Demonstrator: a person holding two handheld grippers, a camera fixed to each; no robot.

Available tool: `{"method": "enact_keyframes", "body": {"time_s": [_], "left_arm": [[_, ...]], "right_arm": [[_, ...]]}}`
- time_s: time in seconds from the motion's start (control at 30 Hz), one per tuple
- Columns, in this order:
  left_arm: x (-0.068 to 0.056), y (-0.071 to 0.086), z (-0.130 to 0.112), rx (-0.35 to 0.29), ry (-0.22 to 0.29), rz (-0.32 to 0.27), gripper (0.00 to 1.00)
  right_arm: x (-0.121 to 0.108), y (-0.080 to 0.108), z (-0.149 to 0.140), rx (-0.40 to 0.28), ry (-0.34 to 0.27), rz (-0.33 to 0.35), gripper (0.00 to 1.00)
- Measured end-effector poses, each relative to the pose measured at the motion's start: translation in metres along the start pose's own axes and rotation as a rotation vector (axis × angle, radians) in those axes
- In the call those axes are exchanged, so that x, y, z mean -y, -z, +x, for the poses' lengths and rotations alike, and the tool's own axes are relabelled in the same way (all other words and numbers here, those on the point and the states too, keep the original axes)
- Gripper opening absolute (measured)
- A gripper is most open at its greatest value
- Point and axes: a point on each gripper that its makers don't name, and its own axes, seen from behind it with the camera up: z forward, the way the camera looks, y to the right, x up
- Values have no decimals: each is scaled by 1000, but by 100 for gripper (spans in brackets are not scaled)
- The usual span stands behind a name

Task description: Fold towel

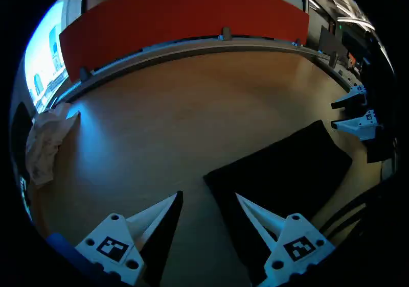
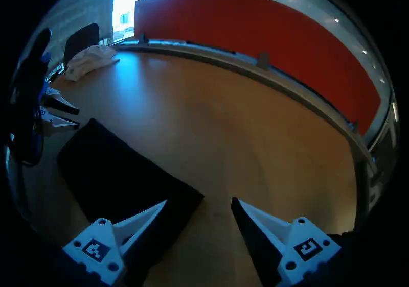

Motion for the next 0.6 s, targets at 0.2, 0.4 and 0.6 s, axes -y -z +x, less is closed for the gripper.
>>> {"method": "enact_keyframes", "body": {"time_s": [0.2,0.4,0.6], "left_arm": [[-2,3,-1,-2,3,-12,89],[-3,5,-2,-2,0,-15,93],[-5,10,-3,-10,10,-16,93]], "right_arm": [[4,6,-1,-10,-20,8,95],[9,10,-4,-12,-29,21,95],[13,17,-8,-13,-27,26,95]]}}
